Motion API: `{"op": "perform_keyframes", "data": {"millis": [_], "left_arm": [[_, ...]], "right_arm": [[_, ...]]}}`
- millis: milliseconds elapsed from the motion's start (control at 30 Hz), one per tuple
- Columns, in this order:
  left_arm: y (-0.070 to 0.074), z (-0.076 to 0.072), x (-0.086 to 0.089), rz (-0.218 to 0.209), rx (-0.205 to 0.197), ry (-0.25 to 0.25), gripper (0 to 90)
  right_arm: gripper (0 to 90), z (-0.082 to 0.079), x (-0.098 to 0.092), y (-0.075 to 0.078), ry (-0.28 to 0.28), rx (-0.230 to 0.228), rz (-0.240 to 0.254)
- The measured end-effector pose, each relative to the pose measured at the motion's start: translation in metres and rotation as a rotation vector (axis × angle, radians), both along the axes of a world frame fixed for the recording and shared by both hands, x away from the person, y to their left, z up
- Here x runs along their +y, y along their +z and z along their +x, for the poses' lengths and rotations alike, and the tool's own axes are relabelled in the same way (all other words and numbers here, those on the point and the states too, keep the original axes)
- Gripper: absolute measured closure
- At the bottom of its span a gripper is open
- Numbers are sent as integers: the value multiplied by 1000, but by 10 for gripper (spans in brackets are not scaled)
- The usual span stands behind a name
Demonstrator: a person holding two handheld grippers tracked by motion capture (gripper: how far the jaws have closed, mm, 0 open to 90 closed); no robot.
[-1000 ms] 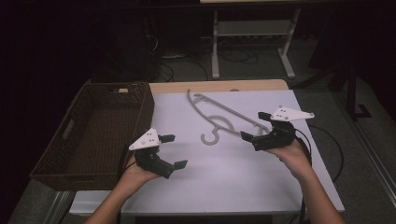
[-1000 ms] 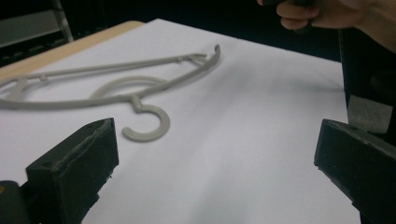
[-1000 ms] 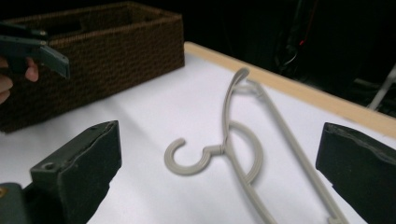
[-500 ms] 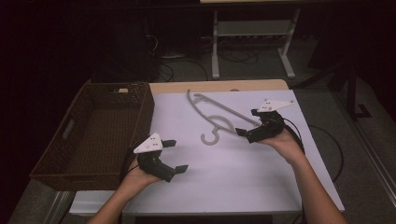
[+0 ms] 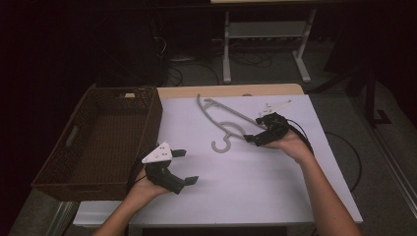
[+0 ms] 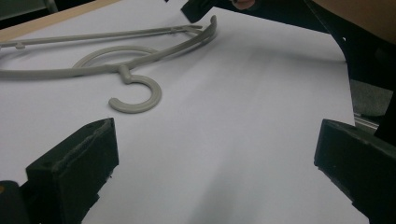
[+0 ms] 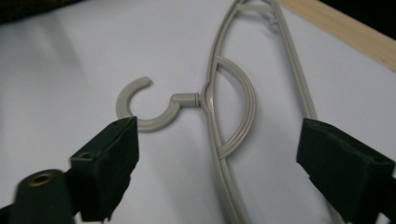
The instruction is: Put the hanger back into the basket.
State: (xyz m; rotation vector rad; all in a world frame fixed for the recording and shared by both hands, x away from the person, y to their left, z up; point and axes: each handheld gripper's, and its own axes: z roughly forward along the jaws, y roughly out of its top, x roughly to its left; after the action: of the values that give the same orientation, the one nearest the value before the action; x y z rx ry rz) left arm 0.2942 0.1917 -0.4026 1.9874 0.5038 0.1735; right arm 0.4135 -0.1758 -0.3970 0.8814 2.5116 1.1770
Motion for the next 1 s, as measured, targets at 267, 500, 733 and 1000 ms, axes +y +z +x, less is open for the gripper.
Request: {"op": "perform_keyframes", "data": {"millis": [267,500,733,1000], "left_arm": [[-2,1,-1,2,5,-5,0],[-2,0,-1,-1,7,-7,0],[-2,0,-1,-2,8,-6,0],[-2,0,-1,0,8,-8,0]], "right_arm": [[338,18,5,-20,28,91,-50],[514,26,3,-29,53,130,-84],[637,27,6,-37,63,147,-124],[746,28,7,-41,81,157,-148]]}}
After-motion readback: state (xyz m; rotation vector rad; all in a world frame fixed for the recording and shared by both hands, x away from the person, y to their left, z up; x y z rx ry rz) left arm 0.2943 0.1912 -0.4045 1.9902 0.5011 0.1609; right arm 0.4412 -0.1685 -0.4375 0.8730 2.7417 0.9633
